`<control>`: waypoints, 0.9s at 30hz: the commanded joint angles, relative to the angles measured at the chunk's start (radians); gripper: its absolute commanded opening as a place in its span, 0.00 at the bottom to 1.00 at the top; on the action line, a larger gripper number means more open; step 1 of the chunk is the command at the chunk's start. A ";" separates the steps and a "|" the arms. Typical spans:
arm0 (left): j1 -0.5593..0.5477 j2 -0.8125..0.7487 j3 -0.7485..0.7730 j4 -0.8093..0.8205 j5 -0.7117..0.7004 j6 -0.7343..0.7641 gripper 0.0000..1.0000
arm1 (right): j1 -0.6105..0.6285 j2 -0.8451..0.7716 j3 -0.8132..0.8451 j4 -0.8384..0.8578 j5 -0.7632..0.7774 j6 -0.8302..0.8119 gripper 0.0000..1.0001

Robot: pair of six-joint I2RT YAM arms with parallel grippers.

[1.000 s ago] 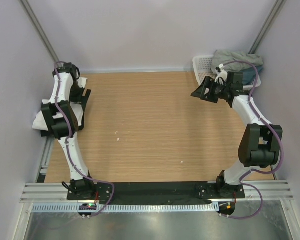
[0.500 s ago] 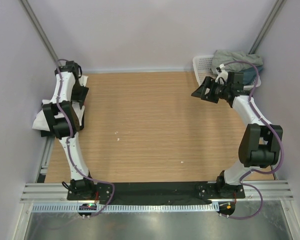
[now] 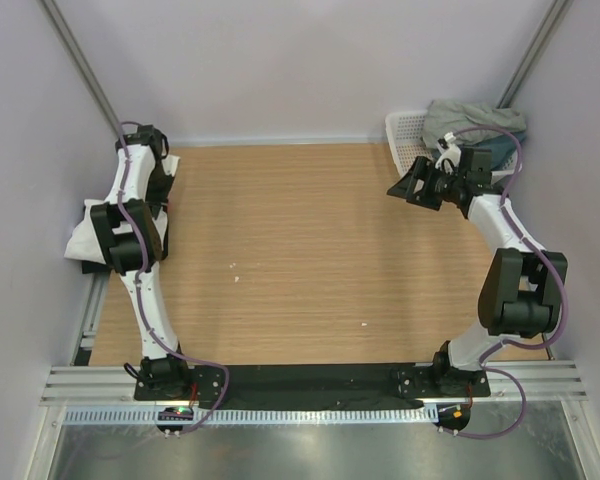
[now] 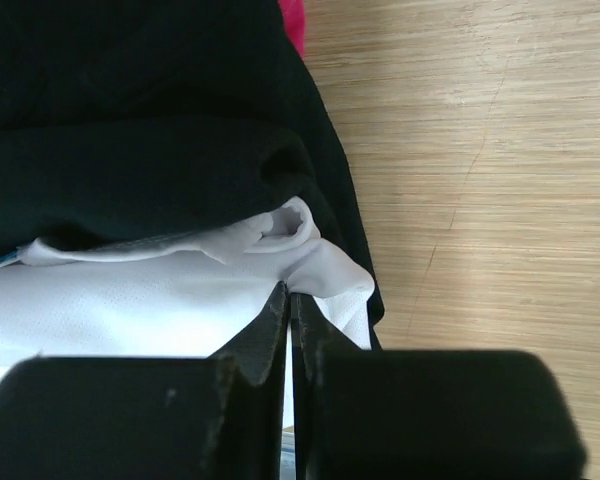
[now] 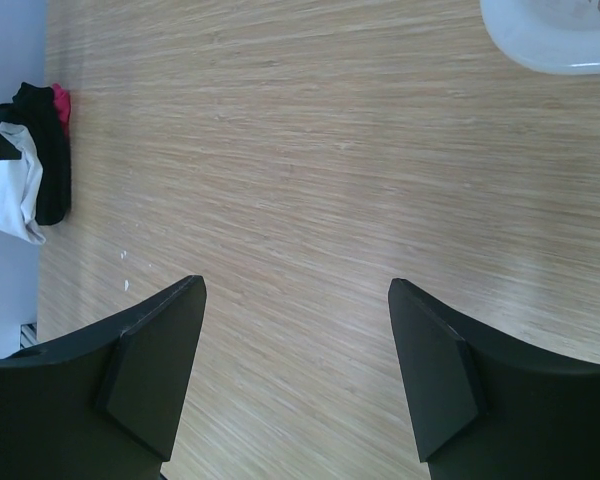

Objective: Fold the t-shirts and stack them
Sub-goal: Neatly place the folded tshirt to the corner

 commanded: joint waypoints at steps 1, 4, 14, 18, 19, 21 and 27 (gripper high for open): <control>-0.002 -0.013 0.054 0.018 -0.011 -0.009 0.00 | -0.006 -0.055 -0.005 0.049 -0.004 0.009 0.80; -0.002 -0.022 0.074 0.034 -0.005 -0.018 0.00 | -0.008 -0.061 -0.008 0.052 -0.003 0.009 0.80; -0.002 0.029 0.195 0.054 -0.021 -0.026 0.00 | -0.015 -0.081 -0.027 0.055 -0.001 0.018 0.80; -0.002 0.056 0.236 0.068 -0.036 -0.030 0.00 | -0.021 -0.094 -0.038 0.049 0.004 0.018 0.80; -0.002 0.056 0.236 0.068 -0.039 -0.030 0.00 | -0.023 -0.097 -0.041 0.049 0.004 0.019 0.80; -0.002 0.061 0.246 0.075 -0.050 -0.032 0.00 | -0.026 -0.103 -0.050 0.047 0.005 0.020 0.80; -0.001 0.038 0.214 0.055 -0.027 -0.029 0.00 | -0.031 -0.111 -0.059 0.049 0.007 0.023 0.80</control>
